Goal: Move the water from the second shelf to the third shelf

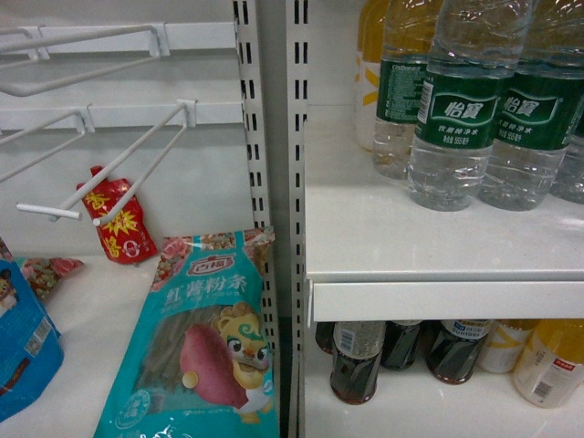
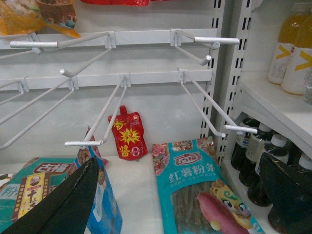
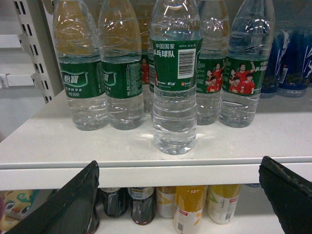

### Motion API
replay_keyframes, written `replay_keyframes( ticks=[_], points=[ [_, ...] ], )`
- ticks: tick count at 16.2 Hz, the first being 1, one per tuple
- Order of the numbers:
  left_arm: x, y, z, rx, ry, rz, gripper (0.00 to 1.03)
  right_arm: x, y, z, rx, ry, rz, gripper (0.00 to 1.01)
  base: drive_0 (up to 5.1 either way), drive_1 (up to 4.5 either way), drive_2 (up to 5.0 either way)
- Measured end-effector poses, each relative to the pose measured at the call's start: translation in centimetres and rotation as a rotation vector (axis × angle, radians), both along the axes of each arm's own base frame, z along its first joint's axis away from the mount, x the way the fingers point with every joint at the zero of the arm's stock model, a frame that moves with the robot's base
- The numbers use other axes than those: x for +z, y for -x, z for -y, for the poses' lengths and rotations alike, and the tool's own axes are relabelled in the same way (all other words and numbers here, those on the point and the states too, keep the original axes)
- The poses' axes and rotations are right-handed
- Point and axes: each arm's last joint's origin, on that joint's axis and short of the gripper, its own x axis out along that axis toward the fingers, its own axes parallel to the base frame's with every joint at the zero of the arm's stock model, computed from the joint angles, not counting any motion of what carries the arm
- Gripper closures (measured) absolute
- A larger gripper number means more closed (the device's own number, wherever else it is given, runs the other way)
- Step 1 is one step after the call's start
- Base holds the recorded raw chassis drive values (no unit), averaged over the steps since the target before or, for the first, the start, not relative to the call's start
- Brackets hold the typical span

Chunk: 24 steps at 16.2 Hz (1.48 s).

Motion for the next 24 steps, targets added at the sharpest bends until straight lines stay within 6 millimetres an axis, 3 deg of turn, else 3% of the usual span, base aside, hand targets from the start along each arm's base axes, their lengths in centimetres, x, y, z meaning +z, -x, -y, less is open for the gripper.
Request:
replay_keyframes(
  ticks=[24],
  points=[
    [0.0,0.0,0.0,0.001,0.0,0.0,0.05,0.0,0.0,0.0,0.001,0.003,0.0,0.03,0.0,0.0,0.0]
  ],
)
